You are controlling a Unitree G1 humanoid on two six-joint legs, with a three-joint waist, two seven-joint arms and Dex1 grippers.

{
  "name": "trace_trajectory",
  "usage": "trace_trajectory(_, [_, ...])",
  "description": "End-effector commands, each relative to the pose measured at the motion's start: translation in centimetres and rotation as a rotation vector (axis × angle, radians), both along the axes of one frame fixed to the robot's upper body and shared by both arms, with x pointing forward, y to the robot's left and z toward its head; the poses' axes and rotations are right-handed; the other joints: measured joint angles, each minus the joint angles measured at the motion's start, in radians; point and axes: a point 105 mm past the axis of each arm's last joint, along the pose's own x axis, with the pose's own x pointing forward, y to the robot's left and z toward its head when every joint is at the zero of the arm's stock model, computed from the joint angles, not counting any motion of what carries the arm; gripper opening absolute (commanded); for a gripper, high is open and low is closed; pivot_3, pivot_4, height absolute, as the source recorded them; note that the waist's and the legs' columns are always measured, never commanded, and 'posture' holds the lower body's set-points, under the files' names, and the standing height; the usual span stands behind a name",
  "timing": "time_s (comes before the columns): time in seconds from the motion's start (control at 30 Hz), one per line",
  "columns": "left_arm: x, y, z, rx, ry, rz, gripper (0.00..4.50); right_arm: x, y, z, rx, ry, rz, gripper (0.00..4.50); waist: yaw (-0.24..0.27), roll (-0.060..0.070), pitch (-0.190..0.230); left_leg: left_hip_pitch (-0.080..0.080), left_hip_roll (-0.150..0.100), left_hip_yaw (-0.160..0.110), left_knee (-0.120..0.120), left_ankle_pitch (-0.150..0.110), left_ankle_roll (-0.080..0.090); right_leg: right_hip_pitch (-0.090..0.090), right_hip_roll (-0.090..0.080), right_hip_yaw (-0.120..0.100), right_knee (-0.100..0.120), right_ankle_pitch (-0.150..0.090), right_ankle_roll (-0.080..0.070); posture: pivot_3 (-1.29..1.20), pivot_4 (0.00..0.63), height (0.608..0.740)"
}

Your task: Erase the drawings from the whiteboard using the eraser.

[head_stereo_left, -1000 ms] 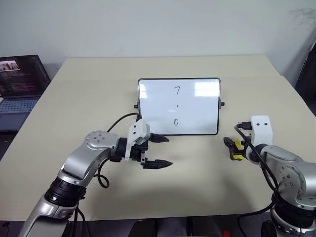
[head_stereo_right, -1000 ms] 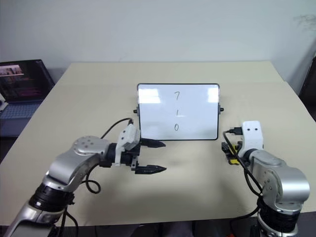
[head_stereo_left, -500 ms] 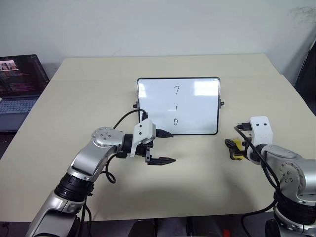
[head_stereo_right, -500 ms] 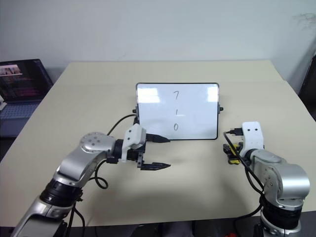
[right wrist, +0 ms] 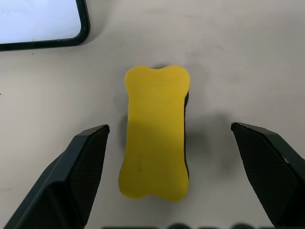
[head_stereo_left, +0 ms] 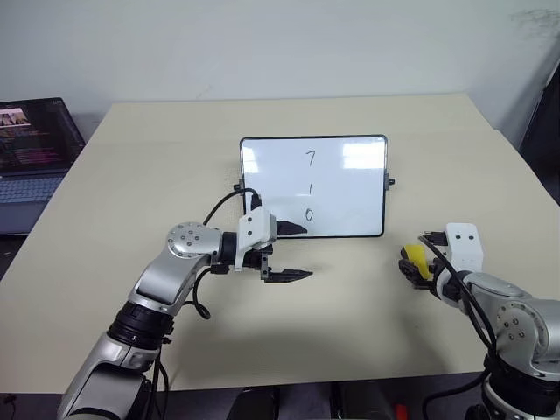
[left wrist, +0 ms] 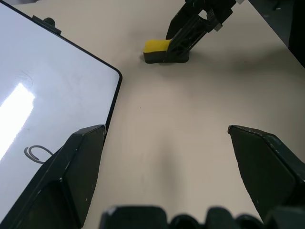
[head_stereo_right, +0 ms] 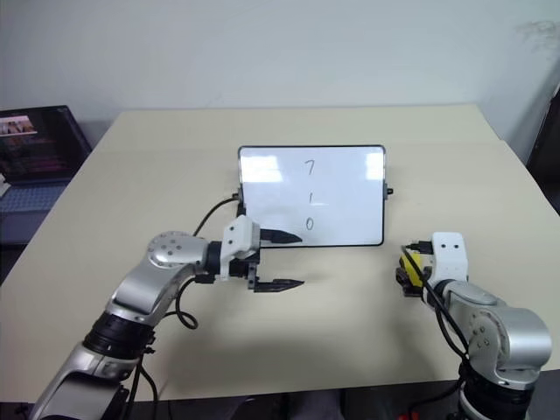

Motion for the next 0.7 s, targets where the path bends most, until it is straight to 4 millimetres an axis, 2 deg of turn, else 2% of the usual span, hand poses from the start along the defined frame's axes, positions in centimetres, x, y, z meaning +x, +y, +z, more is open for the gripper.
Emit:
trace_trajectory(0.03, [0.26, 0.06, 1.10, -0.022, -0.050, 0.004, 4.50, 0.01, -0.15, 0.80, -0.005, -0.031, -0.011, 4.48, 0.000, 0.000, 0.000, 0.000, 0.000, 0.000, 0.000, 0.000, 0.000, 0.000, 0.000, 0.000, 0.000, 0.000, 0.000, 0.00, 0.150, 0.740])
trace_trajectory(0.37, [0.01, -0.12, 1.00, -0.024, -0.049, 0.001, 4.50, 0.84, -0.11, 1.40, 0.008, -0.045, -0.027, 4.48, 0.000, 0.000, 0.000, 0.000, 0.000, 0.000, 0.001, 0.000, 0.000, 0.000, 0.000, 0.000, 0.001, 0.000, 0.000, 0.00, 0.150, 0.740])
trace_trajectory(0.7, [-0.11, -0.14, 0.94, -0.021, -0.051, 0.002, 4.50, 0.79, 0.32, 0.77, 0.066, -0.030, -0.058, 4.48, 0.000, 0.000, 0.000, 0.000, 0.000, 0.000, 0.002, 0.000, 0.000, 0.000, 0.000, 0.000, 0.001, 0.000, 0.000, 0.00, 0.150, 0.740])
